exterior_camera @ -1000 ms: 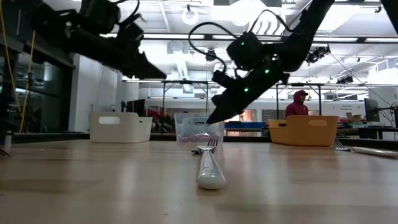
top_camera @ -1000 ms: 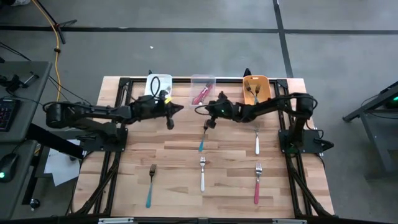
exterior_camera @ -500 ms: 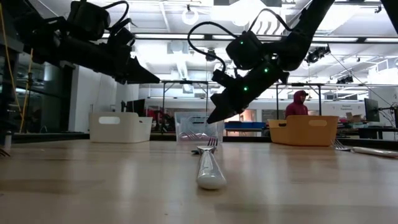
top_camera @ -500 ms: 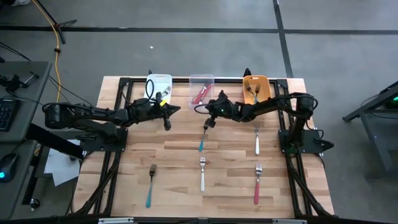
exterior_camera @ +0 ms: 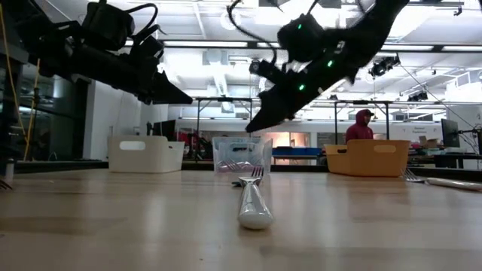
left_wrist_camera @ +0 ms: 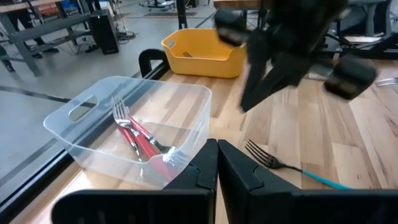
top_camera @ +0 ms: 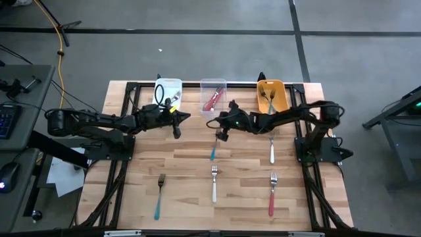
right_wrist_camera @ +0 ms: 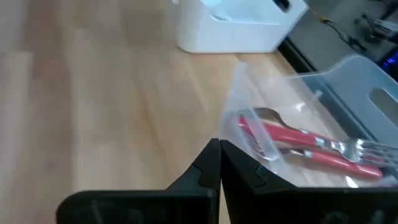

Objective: Sort silverware by color (type)
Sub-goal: Put the top white fork into the white bin

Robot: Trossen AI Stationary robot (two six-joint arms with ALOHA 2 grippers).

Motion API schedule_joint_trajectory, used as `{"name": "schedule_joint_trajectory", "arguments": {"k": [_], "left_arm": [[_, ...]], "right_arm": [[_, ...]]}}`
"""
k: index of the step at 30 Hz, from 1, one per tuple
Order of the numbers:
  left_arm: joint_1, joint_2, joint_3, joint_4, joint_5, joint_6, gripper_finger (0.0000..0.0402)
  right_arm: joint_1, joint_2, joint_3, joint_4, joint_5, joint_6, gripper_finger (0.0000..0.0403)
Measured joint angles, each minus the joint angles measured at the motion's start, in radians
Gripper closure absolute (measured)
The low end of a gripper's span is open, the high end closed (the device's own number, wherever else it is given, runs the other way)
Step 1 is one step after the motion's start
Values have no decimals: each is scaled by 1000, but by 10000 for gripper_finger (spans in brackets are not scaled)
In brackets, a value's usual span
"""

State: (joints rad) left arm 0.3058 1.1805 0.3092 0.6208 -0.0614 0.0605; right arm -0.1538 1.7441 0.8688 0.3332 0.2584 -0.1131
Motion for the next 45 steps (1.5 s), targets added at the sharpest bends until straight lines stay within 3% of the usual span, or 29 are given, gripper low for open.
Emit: {"name": "schedule_joint_trajectory", "arguments": {"k": [5,10,17,22,29,35,45], "left_arm": [[-11,0,0,-24,0,-4,398],[-26,0,0,-25,1,12,398],[-33,0,0,-30,1,11,398],[-34,0,0,-26,2,7,398],[-34,0,0,-32,3,-4,398],[-34,0,0,-43,3,-4,398],[-34,0,0,-42,3,-15,398]], "right_arm": [[85,-110,0,-232,25,24,403],[203,-218,0,-549,189,183,403],[330,-281,0,-1028,308,648,394],[405,-272,0,-1255,356,970,352],[493,-251,-3,-1505,330,1398,288],[529,-305,-159,-1388,241,1527,281],[462,-422,-401,-1094,235,1597,281]]}}
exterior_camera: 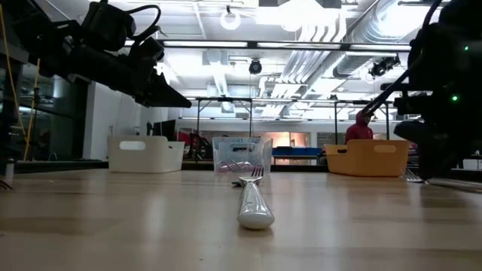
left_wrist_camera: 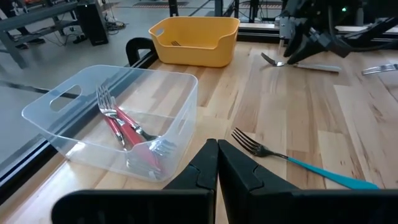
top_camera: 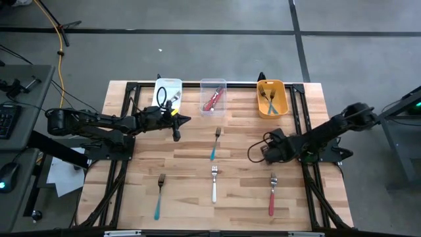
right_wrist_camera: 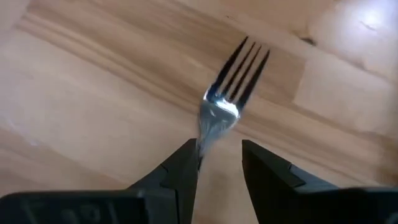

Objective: Sort silverware by color (type)
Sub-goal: Put the top white fork into the white bin

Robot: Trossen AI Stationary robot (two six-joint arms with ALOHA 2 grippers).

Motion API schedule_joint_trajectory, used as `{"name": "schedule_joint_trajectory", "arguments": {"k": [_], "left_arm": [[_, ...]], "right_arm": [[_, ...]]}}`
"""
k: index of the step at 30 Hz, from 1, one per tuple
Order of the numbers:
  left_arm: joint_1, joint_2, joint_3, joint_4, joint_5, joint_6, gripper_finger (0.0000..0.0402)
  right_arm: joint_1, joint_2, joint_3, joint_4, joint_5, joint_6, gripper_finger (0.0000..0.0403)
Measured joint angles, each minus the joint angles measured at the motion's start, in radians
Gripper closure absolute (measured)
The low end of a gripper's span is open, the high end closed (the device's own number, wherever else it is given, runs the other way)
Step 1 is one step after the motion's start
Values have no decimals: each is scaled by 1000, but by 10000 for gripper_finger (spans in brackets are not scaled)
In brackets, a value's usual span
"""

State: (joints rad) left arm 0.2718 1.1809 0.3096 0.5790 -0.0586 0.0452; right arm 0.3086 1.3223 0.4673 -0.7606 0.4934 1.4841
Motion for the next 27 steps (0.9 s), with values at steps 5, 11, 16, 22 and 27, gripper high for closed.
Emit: {"name": "schedule_joint_trajectory", "arguments": {"k": [5,11,16,22,27], "left_arm": [[0,0,0,1,0,-1,398],[0,0,0,-5,1,-9,398],[0,0,0,-5,1,-8,398],[0,0,0,-5,2,-15,398],[-4,0,0,-7,2,-15,398]], "right_arm": [[-38,-9,-46,85,-20,-31,281],[-43,-8,-45,89,-31,-50,285],[-48,-24,-27,56,-58,-104,298],[-47,-61,104,-135,-112,-125,299],[-25,-61,105,-104,-128,-67,299]]}}
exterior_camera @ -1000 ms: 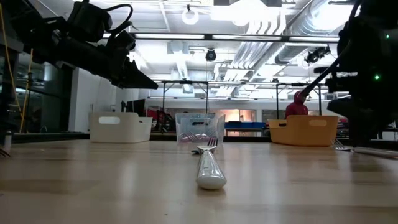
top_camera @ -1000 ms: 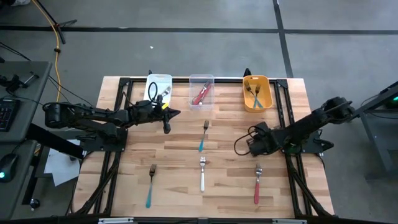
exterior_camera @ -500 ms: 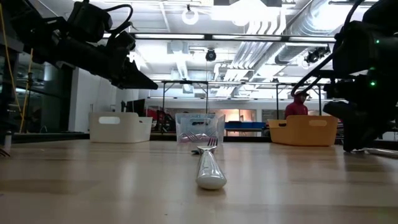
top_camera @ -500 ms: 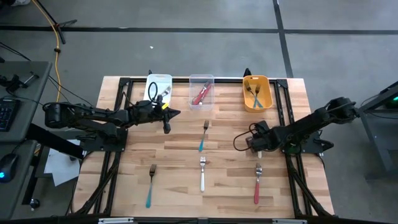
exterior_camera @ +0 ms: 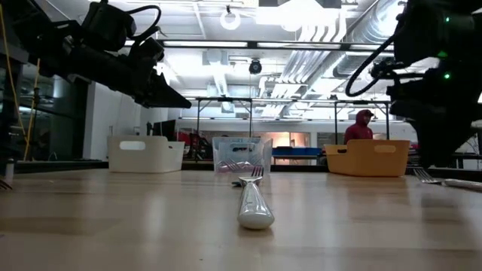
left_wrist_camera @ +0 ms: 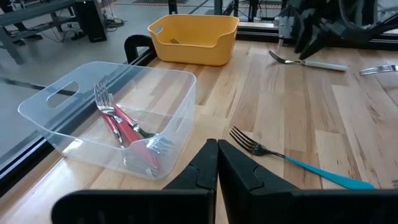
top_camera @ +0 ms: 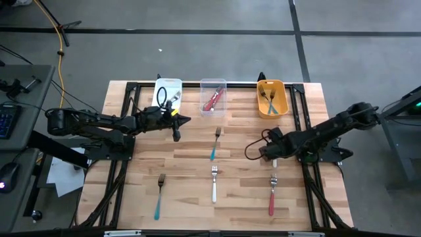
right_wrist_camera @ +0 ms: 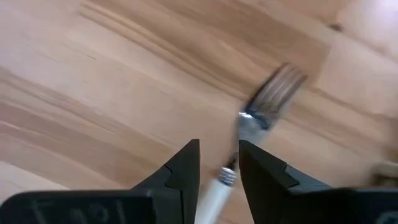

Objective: Sort silverware by color (type)
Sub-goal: Put the top white fork into the white bin

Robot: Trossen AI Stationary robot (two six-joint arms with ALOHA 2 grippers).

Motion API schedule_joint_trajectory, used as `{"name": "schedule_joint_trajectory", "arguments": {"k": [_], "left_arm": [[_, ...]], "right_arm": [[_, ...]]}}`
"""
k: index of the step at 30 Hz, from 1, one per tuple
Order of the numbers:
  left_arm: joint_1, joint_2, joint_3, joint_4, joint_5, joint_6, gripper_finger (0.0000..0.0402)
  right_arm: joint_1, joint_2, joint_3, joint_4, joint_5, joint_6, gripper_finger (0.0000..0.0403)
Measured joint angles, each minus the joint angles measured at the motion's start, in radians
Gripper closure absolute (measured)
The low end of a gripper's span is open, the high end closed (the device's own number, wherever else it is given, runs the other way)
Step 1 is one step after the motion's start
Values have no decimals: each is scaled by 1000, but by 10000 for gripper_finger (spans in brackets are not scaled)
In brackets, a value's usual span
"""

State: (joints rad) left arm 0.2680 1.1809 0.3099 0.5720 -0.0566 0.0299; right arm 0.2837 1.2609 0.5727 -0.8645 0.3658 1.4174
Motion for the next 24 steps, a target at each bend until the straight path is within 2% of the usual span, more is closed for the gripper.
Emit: {"name": "schedule_joint_trajectory", "arguments": {"k": [7,13,19,24], "left_arm": [[-1,0,0,-2,1,0,398],[-1,0,0,0,1,0,398],[-1,0,0,0,3,-15,398],[-1,6,0,5,3,-29,398]], "right_arm": [[40,1,-114,99,-24,136,299],[61,-1,-152,145,-1,153,300],[61,0,-156,187,22,65,312],[57,2,-156,255,56,-61,362]]}}
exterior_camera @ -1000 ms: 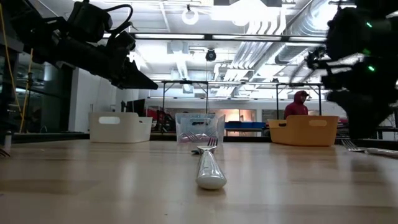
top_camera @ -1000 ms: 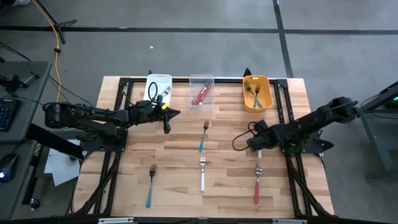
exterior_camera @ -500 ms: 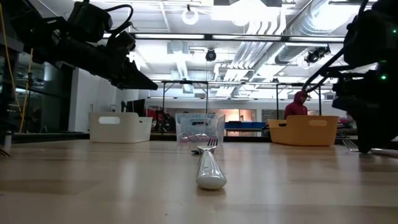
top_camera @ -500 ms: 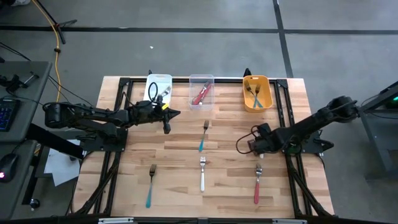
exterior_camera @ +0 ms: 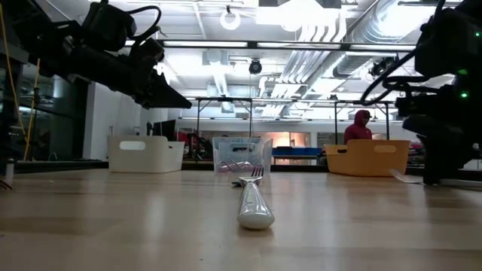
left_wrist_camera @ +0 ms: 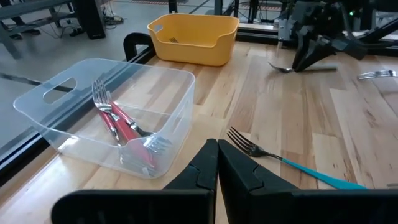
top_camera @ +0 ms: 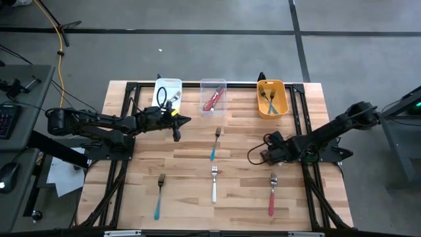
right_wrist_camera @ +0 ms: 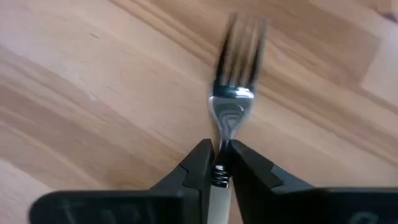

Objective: Sort silverware by color (type)
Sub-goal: Put the top white fork into the white bin

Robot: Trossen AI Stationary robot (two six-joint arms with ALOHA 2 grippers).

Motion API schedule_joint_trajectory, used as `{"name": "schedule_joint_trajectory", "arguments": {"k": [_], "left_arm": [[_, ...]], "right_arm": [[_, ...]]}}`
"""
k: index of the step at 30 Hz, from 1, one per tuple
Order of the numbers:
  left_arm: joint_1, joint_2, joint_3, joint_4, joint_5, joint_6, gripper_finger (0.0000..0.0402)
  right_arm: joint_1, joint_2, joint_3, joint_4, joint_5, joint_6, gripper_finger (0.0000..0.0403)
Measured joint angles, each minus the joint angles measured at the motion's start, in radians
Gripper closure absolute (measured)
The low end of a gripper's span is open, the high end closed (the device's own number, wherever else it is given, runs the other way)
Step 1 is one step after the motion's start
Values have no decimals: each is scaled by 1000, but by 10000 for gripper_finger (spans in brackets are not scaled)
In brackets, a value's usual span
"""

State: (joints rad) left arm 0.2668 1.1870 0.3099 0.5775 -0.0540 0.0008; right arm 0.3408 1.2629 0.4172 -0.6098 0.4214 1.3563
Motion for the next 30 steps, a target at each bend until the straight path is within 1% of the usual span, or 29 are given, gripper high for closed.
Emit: {"name": "schedule_joint_trajectory", "arguments": {"k": [2,4,6,12,15,17,20,23,26,28,30], "left_arm": [[0,8,0,2,0,-7,398],[-1,25,0,20,3,-9,398],[-1,49,0,37,18,-9,398],[-5,149,1,153,20,8,398],[-6,192,1,189,20,9,398],[-6,215,4,189,20,7,398],[-6,240,12,190,20,1,398],[-6,256,20,190,20,1,398],[-7,261,28,193,20,0,398],[-8,261,28,190,20,-6,398],[-8,261,28,187,20,-7,398]], "right_arm": [[-5,2,12,23,20,-47,386],[-12,3,23,44,31,-100,397],[-26,3,29,95,39,-175,396],[-91,2,33,351,50,-440,401],[-129,2,37,399,3,-525,402],[-148,2,56,356,-59,-534,402],[-158,1,107,211,-134,-505,387],[-157,1,172,0,-143,-411,356],[-158,0,232,-214,-134,-274,319],[-158,0,245,-312,-127,-199,298],[-166,0,233,-359,-144,-152,286]]}}
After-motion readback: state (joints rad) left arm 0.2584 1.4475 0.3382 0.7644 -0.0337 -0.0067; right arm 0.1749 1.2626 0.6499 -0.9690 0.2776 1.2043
